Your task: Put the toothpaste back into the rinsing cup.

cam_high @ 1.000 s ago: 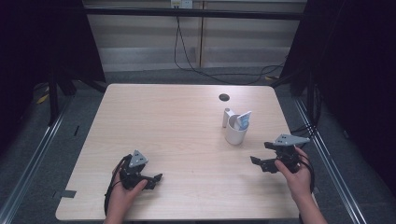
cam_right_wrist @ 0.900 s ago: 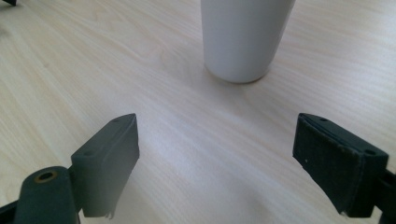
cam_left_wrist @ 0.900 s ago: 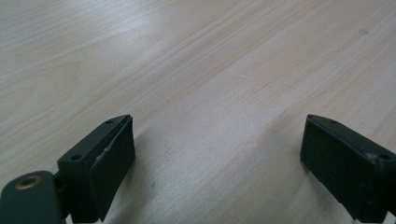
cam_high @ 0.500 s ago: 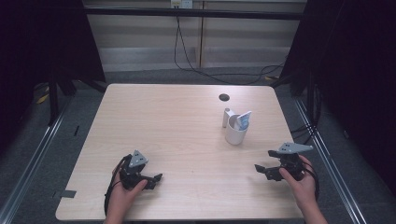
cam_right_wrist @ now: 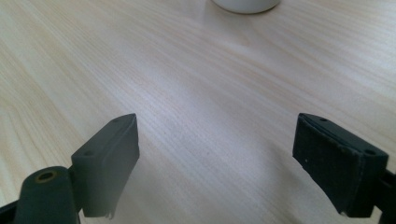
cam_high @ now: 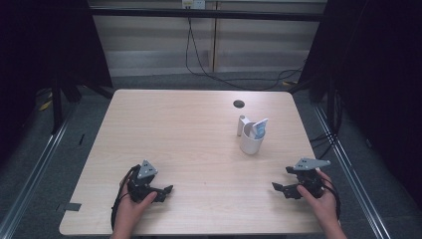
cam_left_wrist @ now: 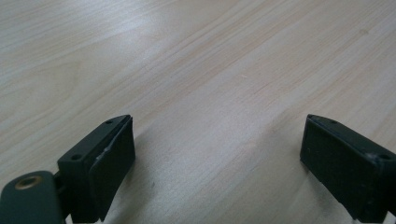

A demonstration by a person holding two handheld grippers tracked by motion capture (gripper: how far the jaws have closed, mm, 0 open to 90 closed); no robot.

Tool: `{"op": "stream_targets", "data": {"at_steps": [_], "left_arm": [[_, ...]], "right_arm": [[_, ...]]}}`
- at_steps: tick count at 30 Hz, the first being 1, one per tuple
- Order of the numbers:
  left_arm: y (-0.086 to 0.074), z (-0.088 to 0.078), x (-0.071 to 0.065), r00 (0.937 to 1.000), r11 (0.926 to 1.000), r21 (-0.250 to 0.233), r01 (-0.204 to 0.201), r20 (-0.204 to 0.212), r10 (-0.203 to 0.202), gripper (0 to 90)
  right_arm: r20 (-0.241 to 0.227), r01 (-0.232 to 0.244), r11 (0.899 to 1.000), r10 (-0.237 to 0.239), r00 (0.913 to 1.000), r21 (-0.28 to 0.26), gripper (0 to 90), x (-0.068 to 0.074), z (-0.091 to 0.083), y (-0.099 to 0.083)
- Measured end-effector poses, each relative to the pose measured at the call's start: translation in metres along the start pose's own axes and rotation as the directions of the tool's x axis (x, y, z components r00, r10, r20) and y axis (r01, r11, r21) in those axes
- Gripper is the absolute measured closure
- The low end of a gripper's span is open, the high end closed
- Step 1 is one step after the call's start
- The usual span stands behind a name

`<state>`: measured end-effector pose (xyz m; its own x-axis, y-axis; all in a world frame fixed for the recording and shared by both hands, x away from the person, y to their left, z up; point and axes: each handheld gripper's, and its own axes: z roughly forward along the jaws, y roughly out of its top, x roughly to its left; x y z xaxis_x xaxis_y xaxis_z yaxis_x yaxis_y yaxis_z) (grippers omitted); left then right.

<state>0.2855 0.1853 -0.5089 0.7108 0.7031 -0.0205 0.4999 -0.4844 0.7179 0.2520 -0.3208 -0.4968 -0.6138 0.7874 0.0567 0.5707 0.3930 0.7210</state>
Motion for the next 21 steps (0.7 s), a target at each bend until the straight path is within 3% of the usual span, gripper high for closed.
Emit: {"op": "stream_targets", "data": {"at_steps": [8, 21], "left_arm": [[0.000, 0.000, 0.000, 1.0000, 1.0000, 0.000, 0.000, 0.000, 0.000, 9.9], [0.000, 0.000, 0.000, 1.0000, 1.0000, 0.000, 0.000, 0.000, 0.000, 9.9]], "right_arm": [[0.009, 0.003, 1.000, -0.003, 1.0000, 0.030, 14.3, 0.000, 0.004, -0.011], [0.034, 0.007, 1.000, -0.007, 0.9994, 0.000, 14.0, 0.003, 0.003, -0.016]]}}
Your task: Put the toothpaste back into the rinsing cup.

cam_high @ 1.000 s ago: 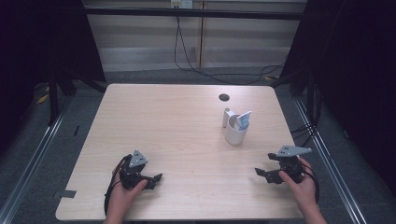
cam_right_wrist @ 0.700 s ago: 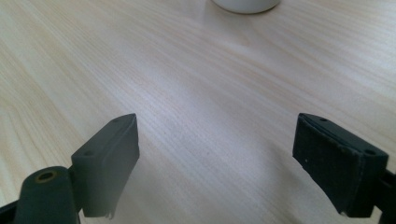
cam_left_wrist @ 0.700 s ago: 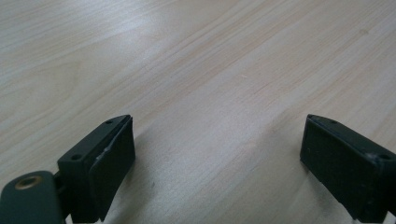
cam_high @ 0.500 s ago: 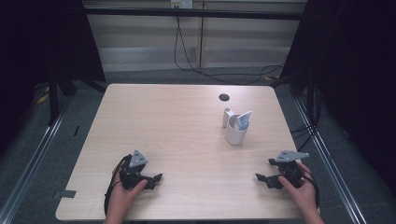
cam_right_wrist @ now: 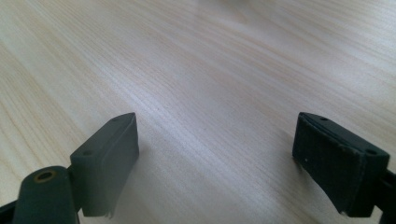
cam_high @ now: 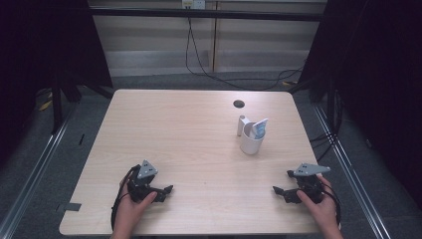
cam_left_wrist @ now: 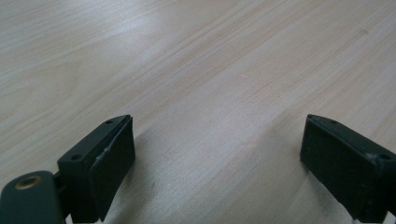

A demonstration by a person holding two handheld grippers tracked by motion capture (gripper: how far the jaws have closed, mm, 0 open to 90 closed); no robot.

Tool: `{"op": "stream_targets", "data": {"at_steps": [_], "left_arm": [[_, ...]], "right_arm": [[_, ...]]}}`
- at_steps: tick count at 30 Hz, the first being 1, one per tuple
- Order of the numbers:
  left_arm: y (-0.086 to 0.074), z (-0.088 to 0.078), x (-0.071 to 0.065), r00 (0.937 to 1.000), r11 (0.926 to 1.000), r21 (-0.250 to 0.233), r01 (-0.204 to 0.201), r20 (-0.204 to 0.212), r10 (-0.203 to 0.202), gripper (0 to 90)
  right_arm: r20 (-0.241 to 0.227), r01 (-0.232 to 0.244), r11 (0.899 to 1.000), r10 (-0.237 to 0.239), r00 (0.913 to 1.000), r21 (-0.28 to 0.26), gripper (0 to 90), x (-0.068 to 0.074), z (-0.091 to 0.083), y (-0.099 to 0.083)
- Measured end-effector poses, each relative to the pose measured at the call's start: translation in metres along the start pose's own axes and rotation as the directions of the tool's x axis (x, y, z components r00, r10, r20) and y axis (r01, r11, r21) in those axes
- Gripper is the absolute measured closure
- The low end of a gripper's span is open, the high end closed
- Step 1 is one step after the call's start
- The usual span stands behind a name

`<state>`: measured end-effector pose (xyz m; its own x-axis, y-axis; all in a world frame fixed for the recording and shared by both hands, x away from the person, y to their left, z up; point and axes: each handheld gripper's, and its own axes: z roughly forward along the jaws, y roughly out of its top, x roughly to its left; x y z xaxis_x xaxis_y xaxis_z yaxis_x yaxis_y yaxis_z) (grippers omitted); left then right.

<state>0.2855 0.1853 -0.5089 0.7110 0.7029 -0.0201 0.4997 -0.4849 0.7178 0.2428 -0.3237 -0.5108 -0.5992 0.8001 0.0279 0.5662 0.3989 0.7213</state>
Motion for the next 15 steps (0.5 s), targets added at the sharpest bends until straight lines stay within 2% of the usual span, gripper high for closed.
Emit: {"op": "stream_targets", "data": {"at_steps": [15], "left_arm": [[-0.0003, -0.0004, 0.0002, 1.0000, 1.0000, 0.000, -0.004, 0.001, 0.004, 10.0]], "right_arm": [[-0.002, -0.001, 1.000, 0.001, 1.0000, 0.002, 13.6, 0.0001, 0.0002, 0.0000]]}}
